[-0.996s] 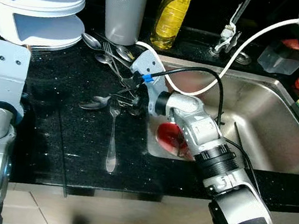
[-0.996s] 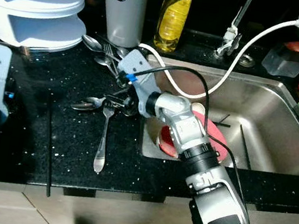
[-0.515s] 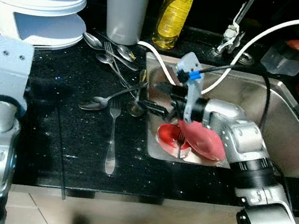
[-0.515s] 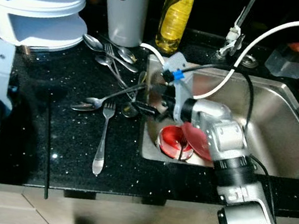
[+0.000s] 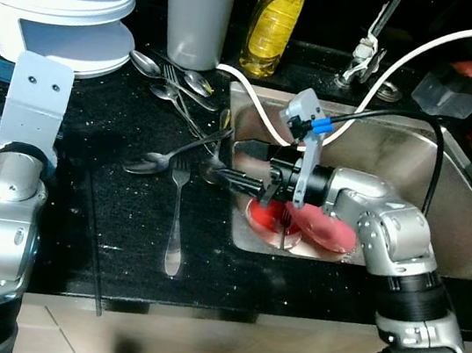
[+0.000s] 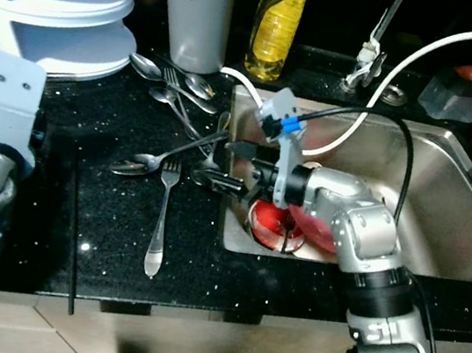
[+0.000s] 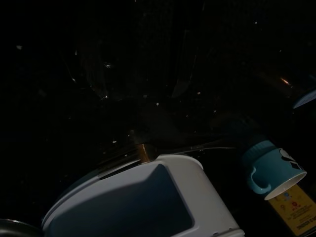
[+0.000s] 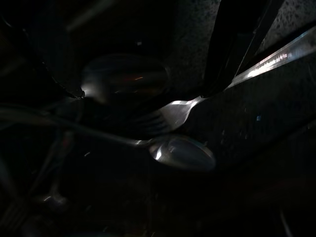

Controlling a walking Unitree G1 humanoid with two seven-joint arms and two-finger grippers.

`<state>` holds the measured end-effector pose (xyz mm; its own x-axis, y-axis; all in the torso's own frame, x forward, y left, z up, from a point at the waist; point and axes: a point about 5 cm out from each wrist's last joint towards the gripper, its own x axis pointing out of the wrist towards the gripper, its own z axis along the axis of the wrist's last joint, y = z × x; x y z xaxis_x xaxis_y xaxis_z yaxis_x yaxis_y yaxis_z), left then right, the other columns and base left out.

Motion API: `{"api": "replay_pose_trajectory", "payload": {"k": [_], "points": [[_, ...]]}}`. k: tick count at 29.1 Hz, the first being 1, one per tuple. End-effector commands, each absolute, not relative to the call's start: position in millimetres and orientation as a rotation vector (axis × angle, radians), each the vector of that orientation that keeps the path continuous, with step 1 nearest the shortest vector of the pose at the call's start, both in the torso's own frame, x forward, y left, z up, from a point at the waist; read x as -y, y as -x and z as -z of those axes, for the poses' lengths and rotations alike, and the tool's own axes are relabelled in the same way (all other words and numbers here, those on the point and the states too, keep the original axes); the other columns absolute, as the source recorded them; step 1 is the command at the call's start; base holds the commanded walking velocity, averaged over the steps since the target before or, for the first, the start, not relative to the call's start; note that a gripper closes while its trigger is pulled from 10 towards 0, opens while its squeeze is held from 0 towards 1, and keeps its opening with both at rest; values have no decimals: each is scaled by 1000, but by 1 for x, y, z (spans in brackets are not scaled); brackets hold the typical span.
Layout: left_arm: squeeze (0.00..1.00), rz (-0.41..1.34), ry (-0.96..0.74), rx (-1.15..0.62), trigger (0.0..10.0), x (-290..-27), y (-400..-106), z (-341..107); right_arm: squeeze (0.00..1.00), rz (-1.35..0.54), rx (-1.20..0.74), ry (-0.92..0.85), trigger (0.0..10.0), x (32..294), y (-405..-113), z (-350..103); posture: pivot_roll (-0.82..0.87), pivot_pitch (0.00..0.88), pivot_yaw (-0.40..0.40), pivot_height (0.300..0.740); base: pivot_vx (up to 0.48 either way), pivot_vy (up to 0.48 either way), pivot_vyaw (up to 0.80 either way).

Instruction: Kitchen organization

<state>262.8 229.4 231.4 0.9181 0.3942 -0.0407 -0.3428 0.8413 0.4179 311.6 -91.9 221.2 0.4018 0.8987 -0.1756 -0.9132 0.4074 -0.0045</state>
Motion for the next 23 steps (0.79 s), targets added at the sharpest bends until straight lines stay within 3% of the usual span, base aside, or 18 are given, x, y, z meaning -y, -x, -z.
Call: {"api": "replay_pose_trajectory", "payload": {"k": [1, 8, 11, 16, 19, 20, 21, 22, 23], "points": [[0, -377, -421, -123, 10000, -225, -265, -231, 0, -1139, -156, 149, 10000, 90, -311, -216, 202, 34, -88, 740, 0, 0, 0], [0, -264, -309, -59, 10000, -208, -268, -242, 0, -1143, -171, 252, 10000, 81, -309, -203, 207, 32, -95, 740, 0, 0, 0], [0, -168, -287, -10, 10000, -196, -267, -251, 0, -1025, -170, 318, 10000, 79, -321, -195, 211, 31, -95, 740, 0, 0, 0], [0, -138, -251, -8, 10000, -193, -266, -252, 0, -1004, -169, 326, 10000, 79, -323, -195, 211, 31, -95, 740, 0, 0, 0], [0, -3, -116, -17, 10000, -184, -260, -250, 0, -958, -173, 337, 10000, 80, -328, -193, 207, 28, -90, 740, 0, 0, 0], [0, 79, -58, -43, 10000, -181, -252, -247, 0, -935, -176, 340, 8549, 80, -330, -191, 206, 26, -85, 740, 0, 0, 0], [0, 146, -22, -68, 10000, -179, -244, -243, 0, -919, -177, 340, 5608, 81, -331, -190, 204, 24, -83, 740, 0, 0, 0], [0, 146, -22, -68, 10000, -179, -244, -243, 0, -919, -177, 340, 5608, 81, -331, -190, 204, 24, -83, 740, 0, 0, 0], [0, 281, 40, -120, 10000, -175, -225, -235, 0, -901, -175, 332, 0, 82, -332, -190, 205, 22, -83, 740, 0, 0, 0]]}}
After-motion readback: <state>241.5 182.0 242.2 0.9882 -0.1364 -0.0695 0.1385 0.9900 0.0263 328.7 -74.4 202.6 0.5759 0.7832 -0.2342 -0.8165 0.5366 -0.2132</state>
